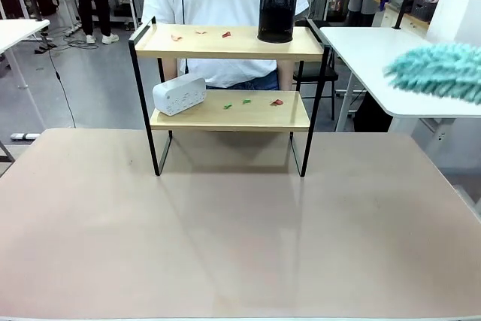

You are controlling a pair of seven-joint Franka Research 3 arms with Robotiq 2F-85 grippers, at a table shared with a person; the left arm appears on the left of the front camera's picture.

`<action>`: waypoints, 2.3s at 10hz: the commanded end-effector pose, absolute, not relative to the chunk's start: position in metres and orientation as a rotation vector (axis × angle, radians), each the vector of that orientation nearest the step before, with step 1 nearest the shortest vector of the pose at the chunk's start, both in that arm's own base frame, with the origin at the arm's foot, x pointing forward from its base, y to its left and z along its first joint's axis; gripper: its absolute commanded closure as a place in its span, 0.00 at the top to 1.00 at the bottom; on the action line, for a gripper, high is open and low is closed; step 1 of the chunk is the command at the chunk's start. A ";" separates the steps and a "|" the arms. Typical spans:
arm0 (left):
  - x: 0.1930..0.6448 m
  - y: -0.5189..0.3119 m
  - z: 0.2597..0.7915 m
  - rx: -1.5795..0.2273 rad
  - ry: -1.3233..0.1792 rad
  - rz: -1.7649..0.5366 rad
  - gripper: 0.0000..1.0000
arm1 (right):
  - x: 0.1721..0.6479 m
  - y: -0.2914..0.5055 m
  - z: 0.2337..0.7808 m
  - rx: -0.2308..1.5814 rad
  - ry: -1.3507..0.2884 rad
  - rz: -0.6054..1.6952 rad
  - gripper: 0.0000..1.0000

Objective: Clean the shelf.
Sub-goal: Pick up the Duster from the human, then clean the specific tier of the Shelf with the Duster once objects are removed.

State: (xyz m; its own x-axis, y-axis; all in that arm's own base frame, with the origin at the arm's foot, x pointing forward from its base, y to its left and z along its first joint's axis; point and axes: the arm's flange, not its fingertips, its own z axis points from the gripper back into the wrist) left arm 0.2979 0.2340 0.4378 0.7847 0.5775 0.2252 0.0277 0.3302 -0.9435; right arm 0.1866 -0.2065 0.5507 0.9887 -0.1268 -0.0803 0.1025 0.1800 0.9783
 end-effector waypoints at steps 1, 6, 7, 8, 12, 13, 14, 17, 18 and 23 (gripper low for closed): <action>0.297 0.234 0.439 -1.200 -0.596 0.375 1.00 | 0.205 -0.206 0.520 1.368 0.038 -0.119 0.00; 0.297 0.234 0.439 -1.200 -0.596 0.375 1.00 | 0.195 -0.204 0.532 1.374 0.028 -0.153 0.08; 0.297 0.234 0.439 -1.200 -0.596 0.375 1.00 | 0.195 -0.204 0.532 1.374 0.028 -0.153 0.08; 0.297 0.234 0.439 -1.200 -0.596 0.375 1.00 | 0.195 -0.204 0.532 1.374 0.028 -0.153 0.08; 0.297 0.234 0.439 -1.200 -0.596 0.375 1.00 | 0.195 -0.204 0.532 1.374 0.028 -0.153 0.08; 0.297 0.234 0.439 -1.200 -0.596 0.375 1.00 | 0.195 -0.204 0.532 1.374 0.028 -0.153 0.08; 0.297 0.234 0.439 -1.200 -0.596 0.375 1.00 | 0.195 -0.204 0.532 1.374 0.028 -0.153 0.08; 0.297 0.234 0.439 -1.200 -0.596 0.375 1.00 | 0.195 -0.204 0.532 1.374 0.028 -0.153 0.08; 0.297 0.234 0.439 -1.200 -0.596 0.375 1.00 | 0.195 -0.204 0.532 1.374 0.028 -0.153 0.08; 0.297 0.234 0.439 -1.200 -0.596 0.375 1.00 | 0.197 -0.204 0.528 1.357 0.021 -0.145 0.12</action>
